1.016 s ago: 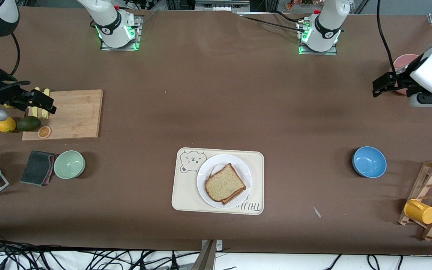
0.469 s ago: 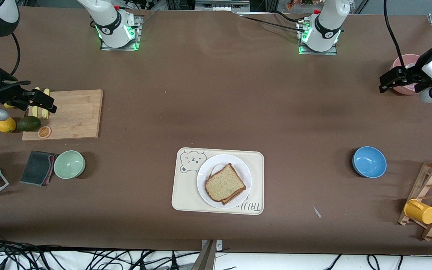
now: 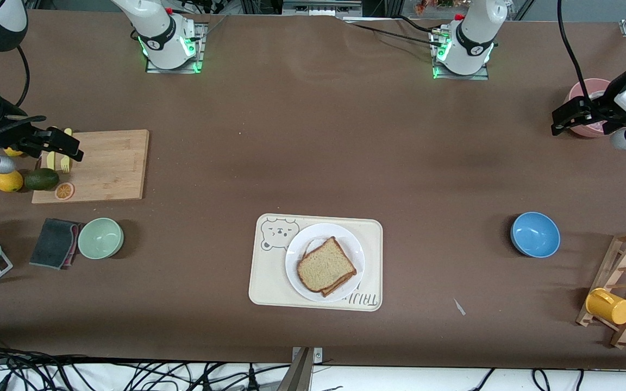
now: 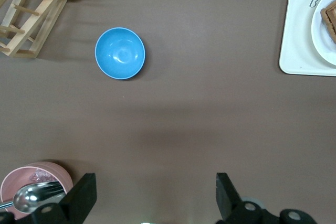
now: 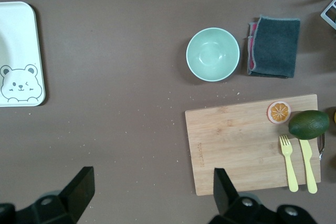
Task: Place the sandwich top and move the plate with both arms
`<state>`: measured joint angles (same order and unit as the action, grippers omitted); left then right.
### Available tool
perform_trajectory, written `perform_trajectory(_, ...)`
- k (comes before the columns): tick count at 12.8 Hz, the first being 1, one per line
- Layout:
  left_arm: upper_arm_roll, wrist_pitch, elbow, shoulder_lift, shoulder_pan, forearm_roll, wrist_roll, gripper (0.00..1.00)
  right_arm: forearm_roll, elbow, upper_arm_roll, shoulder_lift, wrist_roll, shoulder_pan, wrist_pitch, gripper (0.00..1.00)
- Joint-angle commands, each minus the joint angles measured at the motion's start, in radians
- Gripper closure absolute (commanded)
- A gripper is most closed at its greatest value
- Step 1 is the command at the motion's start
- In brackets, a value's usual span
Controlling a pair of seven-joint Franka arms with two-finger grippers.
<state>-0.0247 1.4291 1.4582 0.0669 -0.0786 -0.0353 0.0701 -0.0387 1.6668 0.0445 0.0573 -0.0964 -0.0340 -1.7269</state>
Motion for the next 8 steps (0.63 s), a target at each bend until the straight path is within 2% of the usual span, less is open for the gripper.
perform_trajectory(1, -0.006, -0.019, -0.021, 0.008, -0.007, -0.011, -0.001, 0.00, -0.020, -0.015, -0.002, -0.002, 0.004, -0.004, 0.020, 0.00)
perform_trajectory(8, -0.007, 0.008, 0.030, -0.007, 0.000, 0.049, 0.000, 0.00, -0.020, -0.016, -0.002, -0.002, 0.009, -0.004, 0.020, 0.00)
